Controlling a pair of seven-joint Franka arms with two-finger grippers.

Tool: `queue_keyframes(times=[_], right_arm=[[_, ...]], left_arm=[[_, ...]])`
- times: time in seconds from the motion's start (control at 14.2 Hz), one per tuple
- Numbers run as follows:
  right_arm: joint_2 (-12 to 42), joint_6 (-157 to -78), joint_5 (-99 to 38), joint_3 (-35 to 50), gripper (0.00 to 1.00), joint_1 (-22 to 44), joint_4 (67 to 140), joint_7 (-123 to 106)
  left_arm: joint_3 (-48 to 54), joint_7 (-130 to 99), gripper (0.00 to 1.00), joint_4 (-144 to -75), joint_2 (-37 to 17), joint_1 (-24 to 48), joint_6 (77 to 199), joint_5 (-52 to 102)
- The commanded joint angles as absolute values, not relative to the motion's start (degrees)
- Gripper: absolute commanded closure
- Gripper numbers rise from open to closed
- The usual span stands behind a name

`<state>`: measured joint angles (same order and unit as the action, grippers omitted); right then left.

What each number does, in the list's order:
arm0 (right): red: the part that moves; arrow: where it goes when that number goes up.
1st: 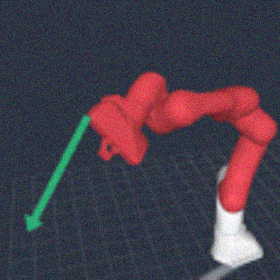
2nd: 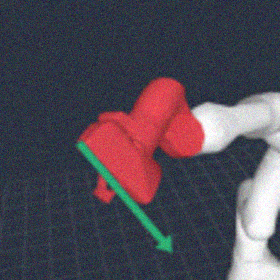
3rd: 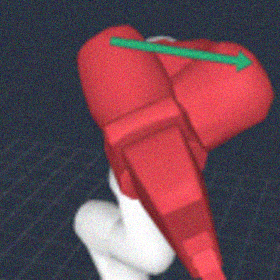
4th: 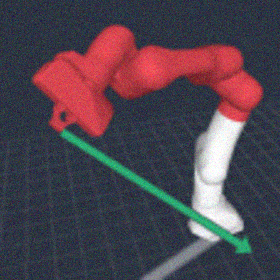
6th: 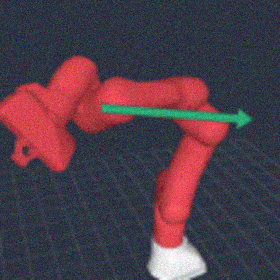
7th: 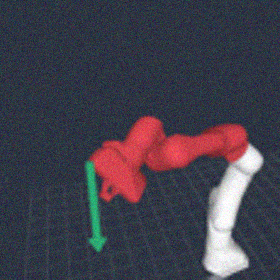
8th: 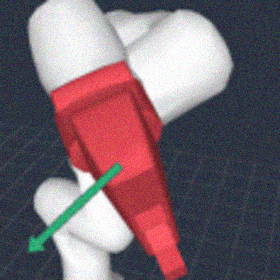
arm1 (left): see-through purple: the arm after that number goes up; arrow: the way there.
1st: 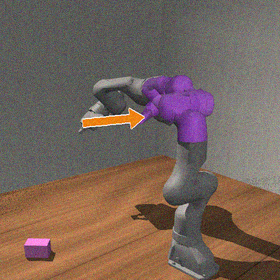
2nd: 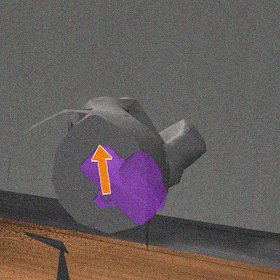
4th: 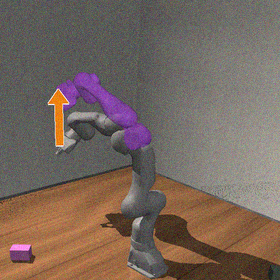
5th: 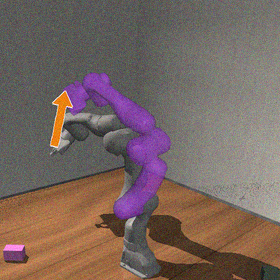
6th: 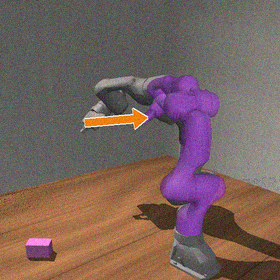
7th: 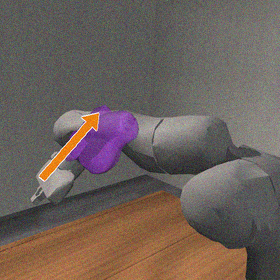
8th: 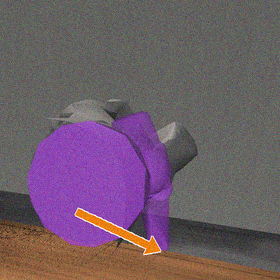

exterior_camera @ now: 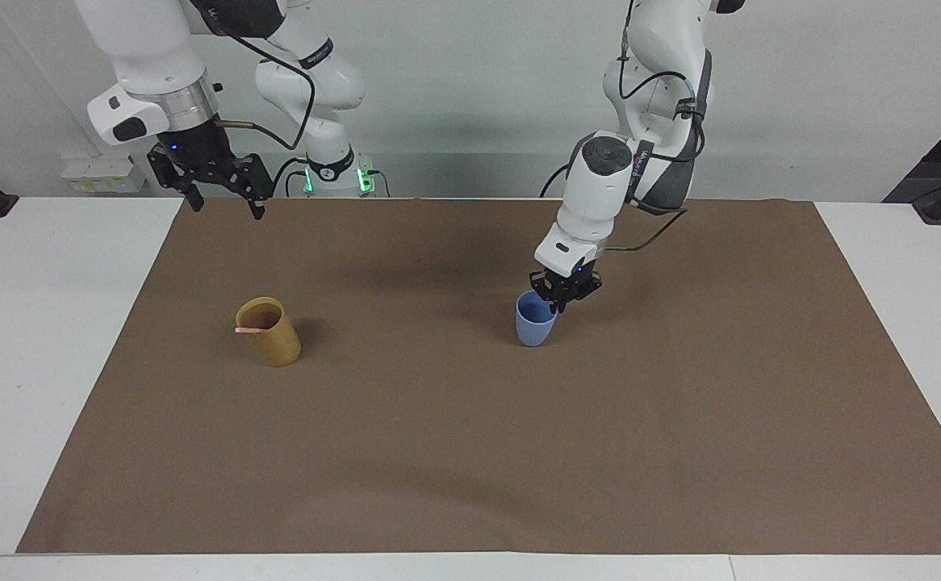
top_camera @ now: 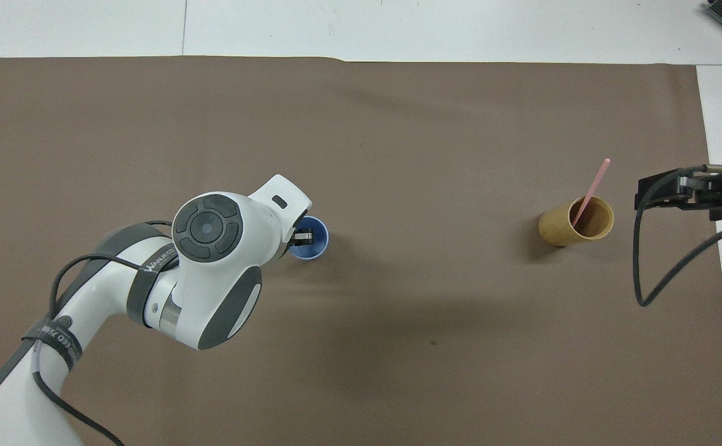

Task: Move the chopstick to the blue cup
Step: 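Push the light-blue cup toward the table center with the left gripper, then withdraw the left gripper while the right gripper grasps the pink straw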

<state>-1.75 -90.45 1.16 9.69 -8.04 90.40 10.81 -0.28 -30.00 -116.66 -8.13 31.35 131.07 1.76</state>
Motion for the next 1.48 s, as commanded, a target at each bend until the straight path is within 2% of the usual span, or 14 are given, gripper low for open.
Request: queue_keyframes(times=[0.0,0.14,0.35,0.64,1.13,1.34,1.41], right_arm=[[-2.2,-92.11,-2.02,9.84,0.0,-8.79,91.32,9.23],[-1.93,-92.11,-1.85,9.84,0.0,-8.79,91.23,9.23],[-1.76,-92.63,-0.79,9.84,0.0,-8.62,91.32,9.23],[-0.18,-95.79,-0.35,9.76,0.0,-8.35,91.23,9.23],[7.72,-106.86,1.05,9.76,0.0,-8.35,91.32,9.14],[10.63,-109.86,2.99,9.84,0.0,-8.52,91.32,8.7],[11.42,-110.3,3.08,9.76,0.05,-8.61,91.32,8.7]], left_arm=[[-1.23,-30.59,0.0,-114.53,-8.79,32.61,129.91,1.93],[-1.23,-30.06,0.0,-113.39,-8.01,32.17,127.55,1.93],[-1.76,-27.62,0.0,-110.14,-4.5,29.98,117.37,1.93],[-1.93,-13.39,0.0,-108.64,2.28,20.59,106.81,2.46],[-1.93,2.17,0.0,-100.99,2.46,8.72,94.58,2.29],[-2.02,4.75,0.0,-100.64,3.34,7.3,93.26,2.29],[-2.11,4.75,0.0,-99.85,3.34,7.29,92.38,2.29]])
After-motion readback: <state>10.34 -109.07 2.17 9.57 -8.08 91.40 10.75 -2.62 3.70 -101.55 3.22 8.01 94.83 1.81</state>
